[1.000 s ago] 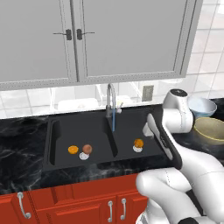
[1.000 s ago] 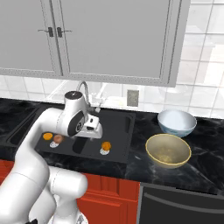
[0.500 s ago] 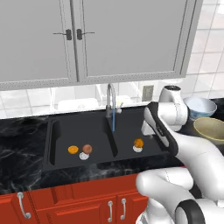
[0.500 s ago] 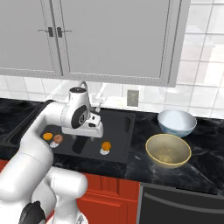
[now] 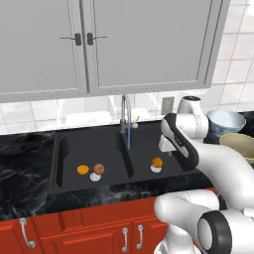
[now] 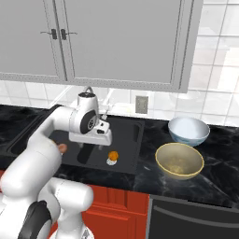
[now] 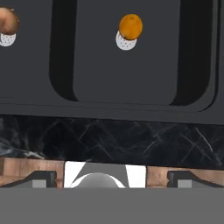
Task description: Pick the oranges from the sink and place them in one bowl. Place the onion in the other bowl. Then turn off the sink faucet.
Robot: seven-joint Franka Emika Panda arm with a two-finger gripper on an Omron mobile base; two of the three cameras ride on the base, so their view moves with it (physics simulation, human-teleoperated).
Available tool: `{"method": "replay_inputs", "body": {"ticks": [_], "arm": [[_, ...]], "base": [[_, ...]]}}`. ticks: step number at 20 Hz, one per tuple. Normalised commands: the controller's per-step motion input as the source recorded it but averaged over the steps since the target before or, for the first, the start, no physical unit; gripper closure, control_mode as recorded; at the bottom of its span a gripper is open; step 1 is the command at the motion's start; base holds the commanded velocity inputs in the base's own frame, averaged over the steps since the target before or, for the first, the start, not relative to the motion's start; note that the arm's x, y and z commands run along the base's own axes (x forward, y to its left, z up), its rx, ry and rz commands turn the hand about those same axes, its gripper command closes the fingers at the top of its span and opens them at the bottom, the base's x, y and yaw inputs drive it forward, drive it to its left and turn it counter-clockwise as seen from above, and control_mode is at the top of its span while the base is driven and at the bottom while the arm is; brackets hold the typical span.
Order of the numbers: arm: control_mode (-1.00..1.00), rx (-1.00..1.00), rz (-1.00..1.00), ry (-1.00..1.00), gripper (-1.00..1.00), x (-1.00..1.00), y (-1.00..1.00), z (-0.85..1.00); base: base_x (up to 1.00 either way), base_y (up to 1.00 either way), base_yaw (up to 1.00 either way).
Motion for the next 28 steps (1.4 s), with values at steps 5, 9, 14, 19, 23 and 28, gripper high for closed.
{"method": "replay_inputs", "body": {"ticks": [5,9,14,19,23,28], "arm": [[-1.00,0.00,0.00,0.00,-1.00,0.18,-0.02,-0.23],[-1.00,0.00,0.00,0.00,-1.00,0.15,-0.05,-0.21],[-1.00,0.00,0.00,0.00,-1.00,0.13,-0.09,-0.19],[-1.00,0.00,0.00,0.00,-1.00,0.14,-0.08,-0.21],[-1.00,0.00,0.00,0.00,-1.00,0.16,-0.05,-0.23],[-1.00,0.00,0.00,0.00,-1.00,0.22,0.00,-0.21]], "base": [[0.00,0.00,0.00],[0.00,0.00,0.00],[0.00,0.00,0.00],[0.00,0.00,0.00],[0.00,0.00,0.00],[0.00,0.00,0.00]]}}
